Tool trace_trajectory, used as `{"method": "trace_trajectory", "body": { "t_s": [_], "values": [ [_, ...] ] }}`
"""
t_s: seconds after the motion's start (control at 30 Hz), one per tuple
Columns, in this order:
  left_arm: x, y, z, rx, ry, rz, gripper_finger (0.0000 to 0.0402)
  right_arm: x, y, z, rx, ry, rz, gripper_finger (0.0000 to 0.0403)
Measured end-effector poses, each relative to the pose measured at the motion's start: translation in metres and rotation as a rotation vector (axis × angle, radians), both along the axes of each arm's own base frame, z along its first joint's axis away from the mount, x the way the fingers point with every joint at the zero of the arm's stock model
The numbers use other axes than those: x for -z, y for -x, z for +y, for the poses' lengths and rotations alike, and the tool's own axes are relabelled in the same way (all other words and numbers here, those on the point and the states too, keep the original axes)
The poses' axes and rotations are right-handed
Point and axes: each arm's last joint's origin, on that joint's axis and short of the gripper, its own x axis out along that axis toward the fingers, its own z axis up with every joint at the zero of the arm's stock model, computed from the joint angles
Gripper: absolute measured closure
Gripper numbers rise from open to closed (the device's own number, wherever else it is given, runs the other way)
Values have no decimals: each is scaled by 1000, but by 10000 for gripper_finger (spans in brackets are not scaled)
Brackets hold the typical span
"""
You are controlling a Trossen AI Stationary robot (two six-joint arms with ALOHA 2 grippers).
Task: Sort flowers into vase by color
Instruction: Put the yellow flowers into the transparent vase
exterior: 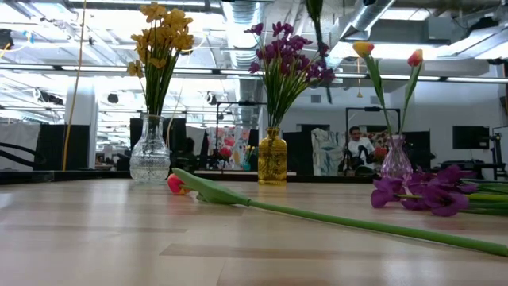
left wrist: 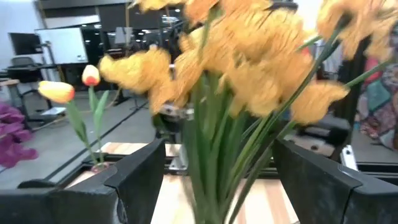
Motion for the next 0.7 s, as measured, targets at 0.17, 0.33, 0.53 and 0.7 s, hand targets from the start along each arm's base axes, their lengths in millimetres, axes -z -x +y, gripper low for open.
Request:
{"method": "trace_trajectory", "body": {
  "t_s": [0.17, 0.33, 0.53, 0.7],
  "values": [
    [0, 0, 0, 15, -1, 1, 116, 6, -10, -2, 22, -8, -15, 365],
    [0, 0, 1, -7, 1, 2, 116, 10, -15, -4, 35, -15, -19, 365],
    [0, -1, 3, -30, 6, -3, 137, 9, -15, -3, 34, -19, -24, 364],
    [0, -2, 10, -43, 40, -11, 198, 8, -15, -4, 34, -23, -32, 361]
  ]
}}
